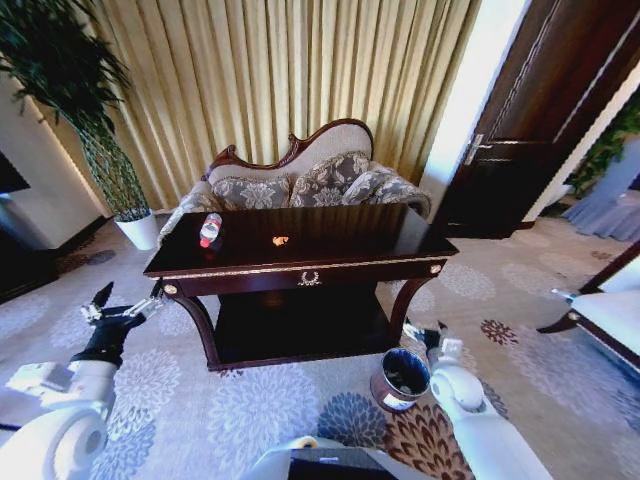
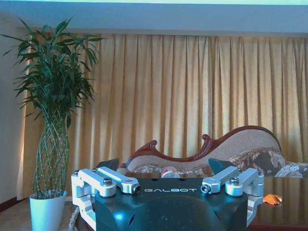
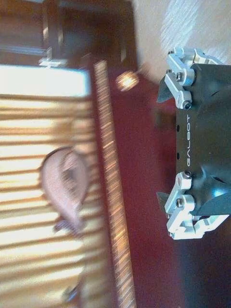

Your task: Move to the front of the table and place the trash on the table into the trash bin.

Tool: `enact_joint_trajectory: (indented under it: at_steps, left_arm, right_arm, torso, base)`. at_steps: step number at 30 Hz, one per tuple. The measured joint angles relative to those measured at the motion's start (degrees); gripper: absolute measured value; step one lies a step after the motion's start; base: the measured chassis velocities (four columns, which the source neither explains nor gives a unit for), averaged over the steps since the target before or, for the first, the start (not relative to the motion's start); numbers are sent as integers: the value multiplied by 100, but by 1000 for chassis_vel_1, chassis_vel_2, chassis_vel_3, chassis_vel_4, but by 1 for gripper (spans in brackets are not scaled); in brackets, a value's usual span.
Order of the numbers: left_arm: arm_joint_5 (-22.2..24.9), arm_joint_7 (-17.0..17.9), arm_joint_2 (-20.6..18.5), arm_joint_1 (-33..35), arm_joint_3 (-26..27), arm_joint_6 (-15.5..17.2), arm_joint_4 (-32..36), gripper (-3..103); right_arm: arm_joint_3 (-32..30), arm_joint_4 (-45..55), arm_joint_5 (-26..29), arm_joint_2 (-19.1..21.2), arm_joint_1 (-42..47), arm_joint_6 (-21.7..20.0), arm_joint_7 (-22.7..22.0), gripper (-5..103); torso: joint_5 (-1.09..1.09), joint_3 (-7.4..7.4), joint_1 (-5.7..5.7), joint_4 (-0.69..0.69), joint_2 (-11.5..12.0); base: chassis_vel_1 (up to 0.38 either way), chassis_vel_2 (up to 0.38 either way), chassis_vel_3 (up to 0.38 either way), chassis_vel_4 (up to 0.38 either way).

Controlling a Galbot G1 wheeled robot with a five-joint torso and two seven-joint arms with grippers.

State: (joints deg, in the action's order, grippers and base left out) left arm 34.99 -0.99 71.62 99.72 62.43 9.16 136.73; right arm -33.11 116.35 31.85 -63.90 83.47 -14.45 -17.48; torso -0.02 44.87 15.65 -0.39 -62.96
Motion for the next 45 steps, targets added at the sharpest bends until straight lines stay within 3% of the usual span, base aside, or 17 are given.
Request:
enact_joint_trajectory:
  at_steps: [12,45]
  left_arm:
    - [-57,0,21,-23,-54,14,-1,100]
    - [-153,0,141,-52,-66,122,93,100]
  right_arm:
    - [-202,2087,-141,73,666,-154,312,100]
    - [-168,2290,-204,314,758,-169,525,100]
  torso:
    - [0,0,0,-2,0]
    - [2,1,0,-2,0]
  base:
    - [0,0,0,0]
    - [-54,50,52,-50]
